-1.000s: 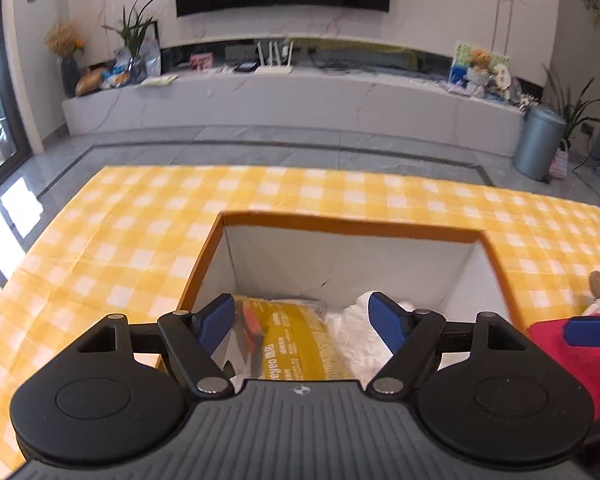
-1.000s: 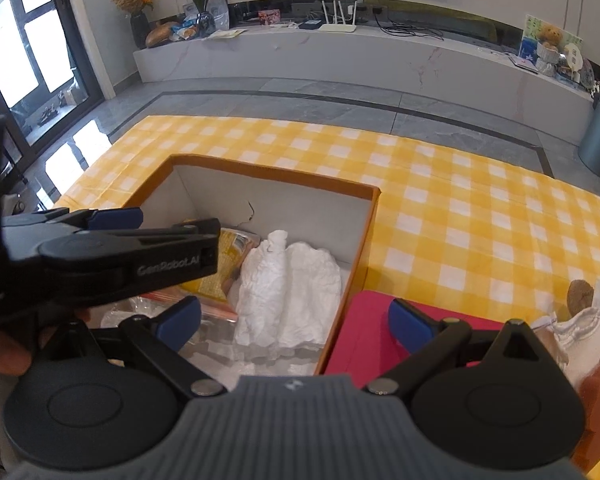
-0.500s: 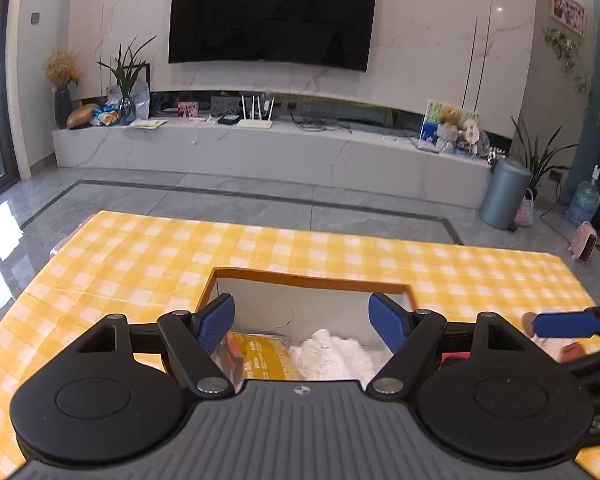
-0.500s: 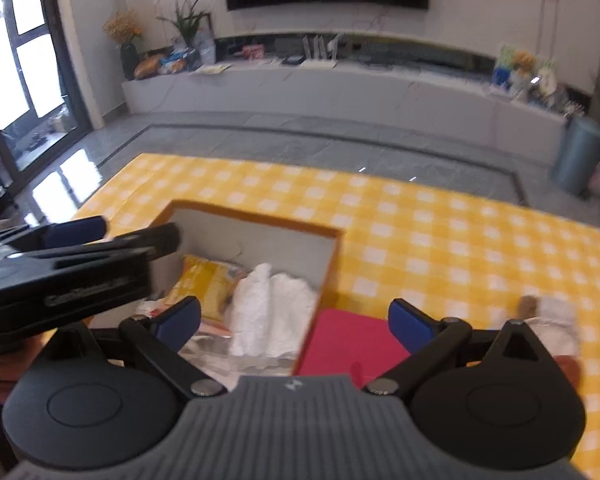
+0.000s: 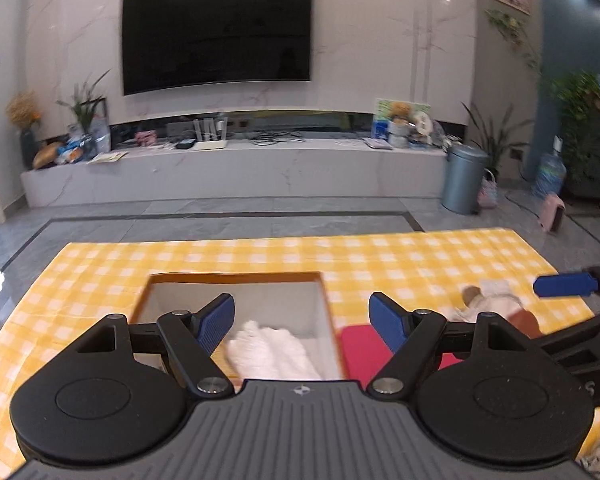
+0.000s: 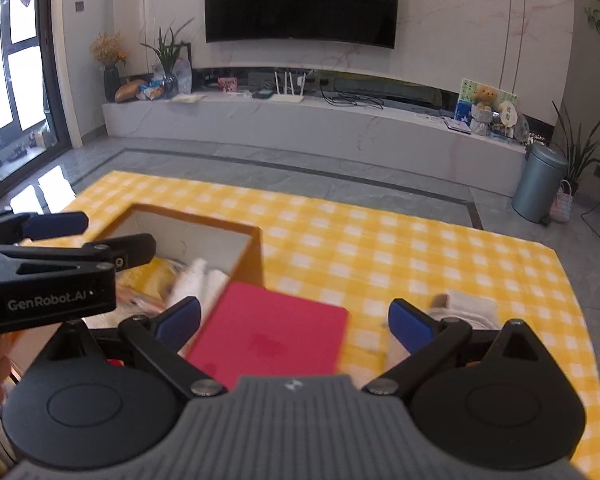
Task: Organize soft objects
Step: 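Move both tools away from the box toward the brown bear sponge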
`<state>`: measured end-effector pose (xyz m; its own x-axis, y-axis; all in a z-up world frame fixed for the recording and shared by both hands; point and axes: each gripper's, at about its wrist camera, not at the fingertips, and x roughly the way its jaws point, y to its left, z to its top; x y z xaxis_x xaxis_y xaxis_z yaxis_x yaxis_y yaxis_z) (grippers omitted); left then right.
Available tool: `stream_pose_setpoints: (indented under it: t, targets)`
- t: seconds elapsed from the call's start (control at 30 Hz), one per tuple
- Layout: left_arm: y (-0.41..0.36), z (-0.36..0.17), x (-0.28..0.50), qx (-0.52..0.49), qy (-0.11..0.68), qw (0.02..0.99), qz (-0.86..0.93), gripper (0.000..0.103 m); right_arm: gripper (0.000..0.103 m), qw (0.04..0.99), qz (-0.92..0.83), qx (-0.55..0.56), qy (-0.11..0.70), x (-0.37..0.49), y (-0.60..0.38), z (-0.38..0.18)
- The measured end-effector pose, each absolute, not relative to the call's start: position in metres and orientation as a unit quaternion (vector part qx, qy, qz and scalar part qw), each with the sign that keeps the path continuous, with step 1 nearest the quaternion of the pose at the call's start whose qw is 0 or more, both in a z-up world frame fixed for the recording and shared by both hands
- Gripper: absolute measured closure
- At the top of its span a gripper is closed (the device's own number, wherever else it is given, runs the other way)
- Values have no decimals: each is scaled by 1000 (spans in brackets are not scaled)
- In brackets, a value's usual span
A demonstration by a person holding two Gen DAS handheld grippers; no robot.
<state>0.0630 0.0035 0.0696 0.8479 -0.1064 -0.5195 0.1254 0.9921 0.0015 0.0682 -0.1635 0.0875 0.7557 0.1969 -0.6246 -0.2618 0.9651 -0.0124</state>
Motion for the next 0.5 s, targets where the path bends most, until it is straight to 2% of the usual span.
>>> stream_pose_setpoints:
  t: [0.2,0.5]
  targets:
    - [-30,55,61,29,282,955,-86,13,5,939,64,-90,325,66,-200,73]
    - [-84,32,46,75,286,945,-138,13,5,939,-25,23,343,80,-300,37]
